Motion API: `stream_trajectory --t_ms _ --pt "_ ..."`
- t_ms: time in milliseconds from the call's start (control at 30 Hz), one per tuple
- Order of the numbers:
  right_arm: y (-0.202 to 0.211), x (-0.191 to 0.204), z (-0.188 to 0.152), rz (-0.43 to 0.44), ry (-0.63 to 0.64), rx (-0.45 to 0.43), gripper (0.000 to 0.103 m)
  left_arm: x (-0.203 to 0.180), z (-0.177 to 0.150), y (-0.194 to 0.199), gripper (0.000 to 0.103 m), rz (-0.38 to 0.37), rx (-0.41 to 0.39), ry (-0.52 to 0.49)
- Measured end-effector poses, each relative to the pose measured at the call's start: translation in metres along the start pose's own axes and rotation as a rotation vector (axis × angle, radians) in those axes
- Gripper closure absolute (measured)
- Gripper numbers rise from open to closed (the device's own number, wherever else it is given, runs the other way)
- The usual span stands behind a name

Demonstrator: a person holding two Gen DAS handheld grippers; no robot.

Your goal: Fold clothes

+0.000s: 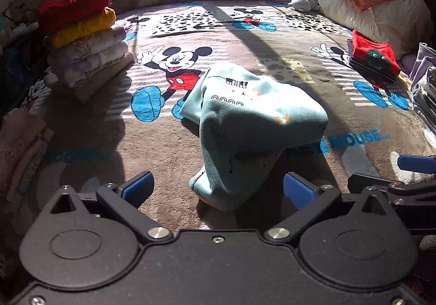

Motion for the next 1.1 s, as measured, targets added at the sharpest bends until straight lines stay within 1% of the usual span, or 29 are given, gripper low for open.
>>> stream_trajectory --t_ms 200,333,467,567,667,700,833,933,967,1033,1100 --pt "-0.010 -0.017 0.006 0.070 -0.042 0.011 0.000 -0.004 0.006 -0.014 0.001 0.003 0.014 -0.008" --pt "-0.024 -0.024 0.012 0.090 -0.058 0.034 0.000 -0.007 0.012 -0.024 0.001 0.007 0.023 -0.011" --pt "-0.035 -0.030 0.020 0.162 -0.082 0.042 0.000 -0.004 0.019 -0.035 0.001 -0.006 0.039 -0.001" --pt "-0.043 -0.034 0.030 0.233 -0.071 0.023 0.000 0.000 0.027 -0.043 0.001 -0.025 0.055 0.013" --pt "-0.055 -0.041 0.041 0.283 -0.047 0.048 0.000 0.003 0.040 -0.049 0.001 -0.040 0.064 0.003" --pt "-0.059 -0.044 0.044 0.299 -0.046 0.062 0.000 0.004 0.045 -0.051 0.001 -0.054 0.066 0.000" --pt "-0.075 -0.055 0.060 0.390 -0.074 0.117 0.000 0.006 0.065 -0.062 0.000 -0.152 0.087 0.006" --pt "-0.085 -0.061 0.072 0.426 -0.083 0.126 0.000 0.008 0.080 -0.070 0.000 -0.194 0.057 -0.006" --pt "-0.090 -0.064 0.077 0.429 -0.083 0.128 0.000 0.008 0.084 -0.074 0.000 -0.189 0.050 -0.025" --pt "-0.098 -0.070 0.086 0.435 -0.091 0.133 0.000 0.005 0.094 -0.083 0.000 -0.166 0.076 -0.073" --pt "-0.108 -0.077 0.095 0.438 -0.093 0.145 0.000 0.008 0.103 -0.093 0.000 -0.173 0.096 -0.080"
Point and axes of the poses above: each gripper's, at about its wrist camera, not at the fingertips, and y roughly against the way its jaws point, x to its left, z to its top, the point moved 4 cm from there along -y, roughly the way its jaws point, and after that the axes turned 5 degrees about x, right-handed, at the moved point
